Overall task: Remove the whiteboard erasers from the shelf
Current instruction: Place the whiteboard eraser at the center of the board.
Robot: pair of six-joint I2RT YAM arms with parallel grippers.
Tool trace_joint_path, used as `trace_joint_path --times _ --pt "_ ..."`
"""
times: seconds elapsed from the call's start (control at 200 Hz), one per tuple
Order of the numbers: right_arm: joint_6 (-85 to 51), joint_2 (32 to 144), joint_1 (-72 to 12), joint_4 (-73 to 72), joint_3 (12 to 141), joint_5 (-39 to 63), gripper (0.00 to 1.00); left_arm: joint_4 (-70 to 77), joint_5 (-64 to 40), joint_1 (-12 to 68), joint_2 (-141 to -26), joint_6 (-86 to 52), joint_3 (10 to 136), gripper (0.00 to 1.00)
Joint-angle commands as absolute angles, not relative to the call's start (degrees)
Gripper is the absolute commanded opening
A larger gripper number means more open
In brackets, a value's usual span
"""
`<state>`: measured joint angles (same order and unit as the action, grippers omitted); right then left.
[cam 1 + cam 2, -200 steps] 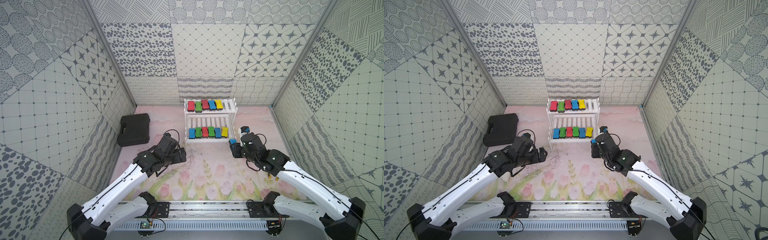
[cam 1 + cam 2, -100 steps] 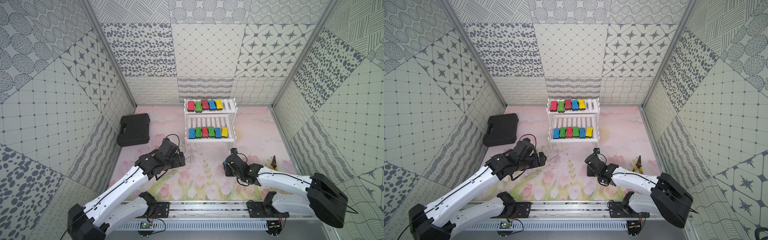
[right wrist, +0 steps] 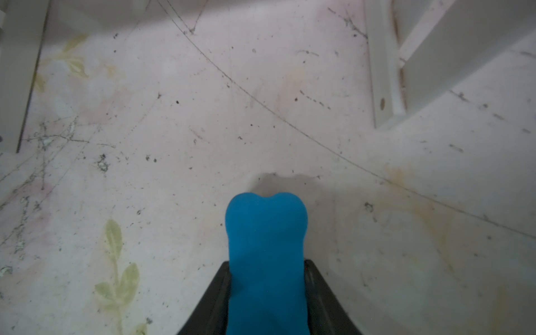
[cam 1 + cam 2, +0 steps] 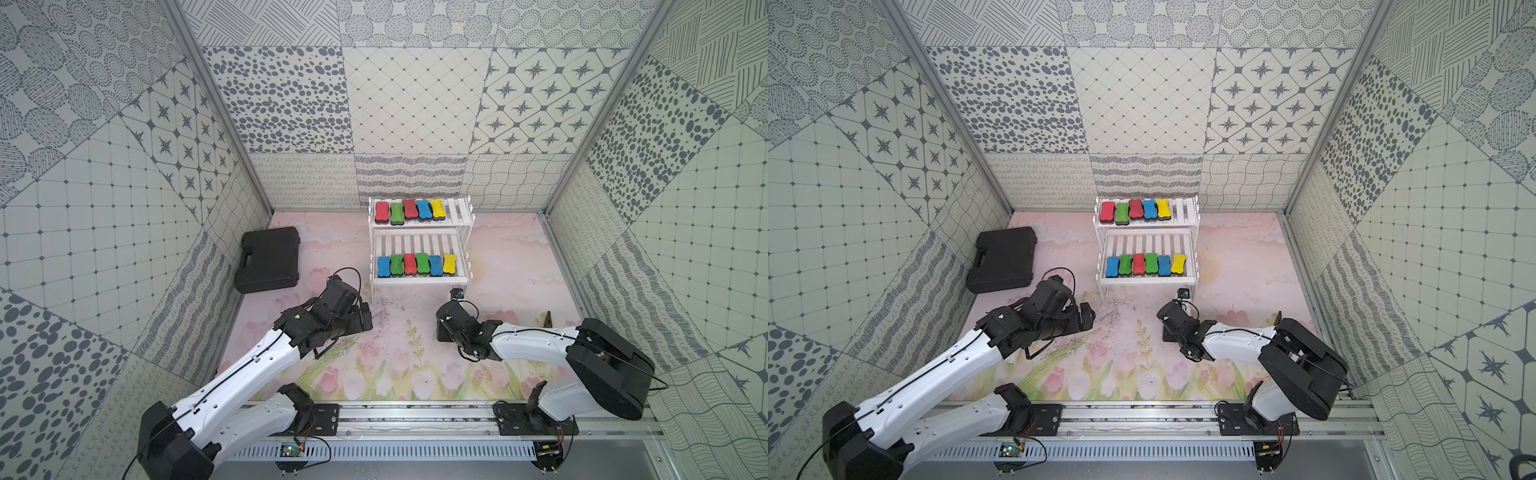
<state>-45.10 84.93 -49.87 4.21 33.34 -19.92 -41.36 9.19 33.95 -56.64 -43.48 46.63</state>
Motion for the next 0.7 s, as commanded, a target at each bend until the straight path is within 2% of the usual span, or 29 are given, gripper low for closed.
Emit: trace_joint_path --times 0.0,0.2,0.39,0.545,0.695 --pt "-46.32 86.04 -50.06 7.29 33.66 -20.04 0.48 -39.76 8.15 33.71 -56.89 -43.89 46.39 1.0" --pt "-45.52 79.37 -50.07 13.68 35.67 -19.49 0.57 -39.64 7.6 33.75 -56.68 -44.03 46.26 1.0" --pt "-40.92 66.47 -50.06 24.31 40.6 -17.3 0.6 -39.56 6.86 33.73 -56.4 -44.05 46.18 1.0" --pt "-33.85 59.52 -49.21 32.68 51.69 -18.76 0.59 -39.72 6.67 33.75 -55.97 -43.78 46.83 0.99" --pt "-27.21 62.66 -45.77 35.62 66.62 -19.07 0.58 -40.46 6.77 33.74 -56.0 -43.28 48.58 0.99"
